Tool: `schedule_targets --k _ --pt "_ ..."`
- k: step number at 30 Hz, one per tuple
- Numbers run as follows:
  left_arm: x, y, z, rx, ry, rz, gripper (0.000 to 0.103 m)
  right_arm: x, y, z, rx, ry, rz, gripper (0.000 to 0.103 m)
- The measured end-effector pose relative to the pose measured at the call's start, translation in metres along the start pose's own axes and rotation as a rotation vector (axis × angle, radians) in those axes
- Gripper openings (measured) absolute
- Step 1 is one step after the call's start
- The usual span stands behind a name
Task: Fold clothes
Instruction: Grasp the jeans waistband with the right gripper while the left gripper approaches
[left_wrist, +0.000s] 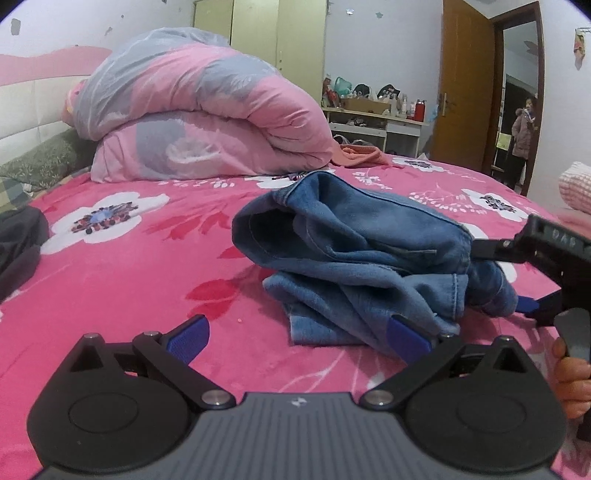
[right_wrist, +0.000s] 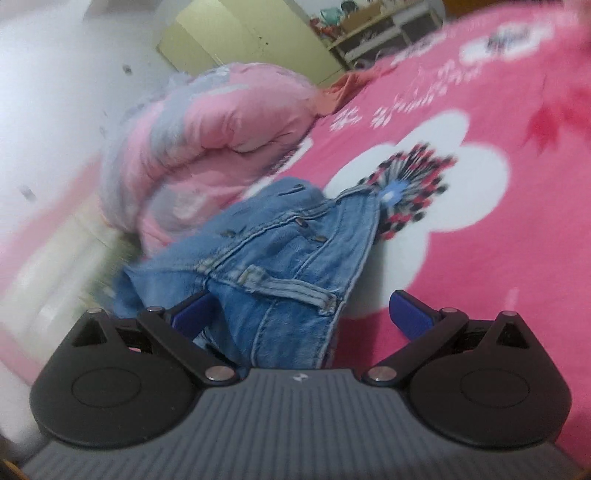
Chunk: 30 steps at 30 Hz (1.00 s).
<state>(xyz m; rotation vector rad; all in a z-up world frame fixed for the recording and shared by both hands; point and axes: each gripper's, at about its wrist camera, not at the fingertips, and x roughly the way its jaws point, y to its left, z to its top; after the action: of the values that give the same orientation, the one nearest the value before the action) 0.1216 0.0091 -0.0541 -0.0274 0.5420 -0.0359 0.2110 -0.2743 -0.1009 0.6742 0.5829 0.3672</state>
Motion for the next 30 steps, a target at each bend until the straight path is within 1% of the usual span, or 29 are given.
schedule_targets --k 1,2,3,4,6,7,9,11,12,13,19,23,27,30 --pt "0.000 0.000 -0.002 0.000 -0.003 -0.001 0.096 0.001 -0.005 -0.001 0.032 0.001 0.036 0.095" --pt "0.000 -0.001 -0.003 -0.001 -0.005 -0.001 0.093 -0.002 -0.006 -0.003 0.040 -0.005 0.067 0.084" --pt "-0.001 -0.001 -0.005 -0.001 -0.007 -0.002 0.090 -0.005 -0.007 -0.006 0.048 -0.011 0.097 0.077" --pt "-0.002 -0.001 -0.006 -0.001 -0.009 -0.003 0.087 -0.008 -0.007 -0.007 0.051 -0.019 0.120 0.067" --pt "-0.007 -0.002 -0.008 0.000 -0.011 -0.007 0.077 -0.014 -0.006 -0.009 0.042 -0.042 0.154 0.055" --pt "-0.009 -0.002 -0.008 0.001 -0.011 -0.010 0.075 -0.017 -0.004 -0.010 0.035 -0.050 0.184 0.044" --pt "-0.015 -0.004 -0.009 0.015 -0.004 -0.014 0.065 -0.022 0.000 -0.010 0.025 -0.058 0.238 0.037" --pt "-0.021 -0.006 -0.009 0.028 0.004 -0.021 0.064 -0.025 0.007 -0.011 0.003 -0.054 0.277 0.025" --pt "-0.026 -0.007 -0.009 0.029 0.001 -0.028 0.064 -0.026 0.011 -0.012 -0.006 -0.051 0.296 0.022" --pt "-0.030 -0.007 -0.009 0.031 -0.005 -0.035 0.064 -0.028 0.015 -0.013 -0.016 -0.048 0.312 0.016" --pt "-0.066 -0.005 -0.009 0.066 -0.065 -0.091 0.064 -0.050 0.052 -0.026 -0.074 -0.040 0.385 0.010" --pt "-0.094 0.010 -0.012 0.036 -0.089 -0.161 0.064 -0.073 0.082 -0.041 -0.115 -0.036 0.424 0.008" --pt "-0.125 0.030 -0.018 0.008 -0.111 -0.223 0.068 -0.101 0.114 -0.055 -0.164 -0.047 0.472 0.008" --pt "-0.146 0.040 -0.026 0.025 -0.133 -0.250 0.074 -0.124 0.137 -0.064 -0.198 -0.045 0.518 0.008"
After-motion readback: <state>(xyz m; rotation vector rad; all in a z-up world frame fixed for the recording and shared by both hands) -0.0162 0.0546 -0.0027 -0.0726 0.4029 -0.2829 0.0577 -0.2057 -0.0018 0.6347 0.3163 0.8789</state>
